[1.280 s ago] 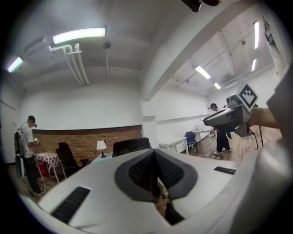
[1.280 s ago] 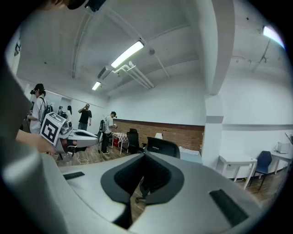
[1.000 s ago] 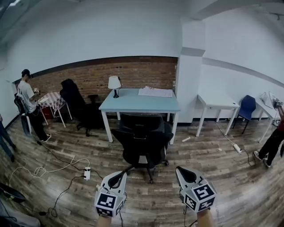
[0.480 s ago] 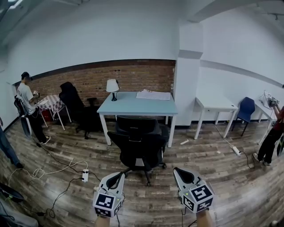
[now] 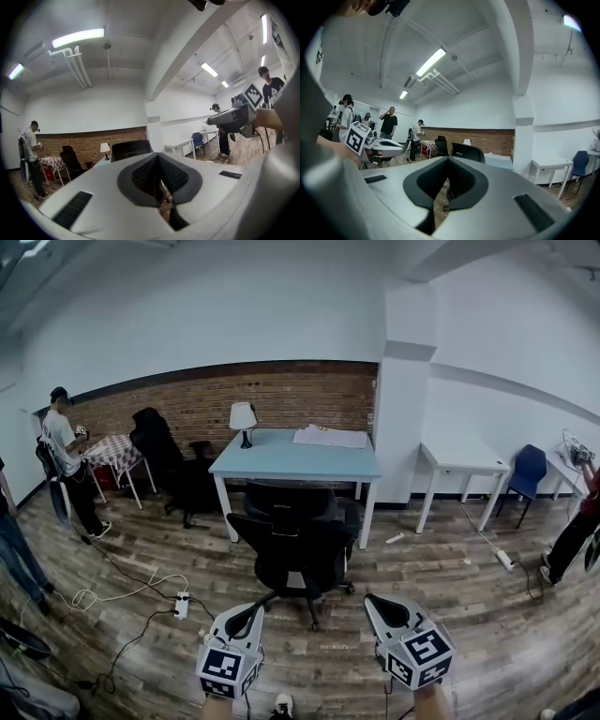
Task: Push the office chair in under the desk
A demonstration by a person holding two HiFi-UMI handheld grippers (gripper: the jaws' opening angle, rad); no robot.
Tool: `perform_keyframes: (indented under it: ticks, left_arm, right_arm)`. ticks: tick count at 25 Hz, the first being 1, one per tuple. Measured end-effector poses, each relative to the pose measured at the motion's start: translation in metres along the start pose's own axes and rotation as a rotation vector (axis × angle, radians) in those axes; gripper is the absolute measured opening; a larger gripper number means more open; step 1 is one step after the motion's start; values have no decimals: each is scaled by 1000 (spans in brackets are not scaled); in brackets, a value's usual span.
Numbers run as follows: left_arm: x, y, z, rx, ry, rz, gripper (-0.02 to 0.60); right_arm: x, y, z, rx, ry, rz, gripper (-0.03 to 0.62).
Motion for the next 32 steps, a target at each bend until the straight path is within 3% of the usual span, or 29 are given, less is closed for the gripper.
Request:
perform_keyframes:
  ticks: [12, 32]
  left_arm:
    - [-43, 76, -31, 4, -17, -6, 17]
    - [-240, 270, -90, -29, -66, -11, 17]
  right_arm:
    - [48, 73, -25, -33, -34, -67, 18]
    - [141, 305, -56, -92, 1, -188, 18]
Point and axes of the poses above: the fingertips, and each gripper's own axes: y forward along the fingers, x to its right, z out of its top, the point moved 3 cm from there along -y, backward along the fingers, and after that the axes turned 7 degrees about x, right-handed, at the moved point
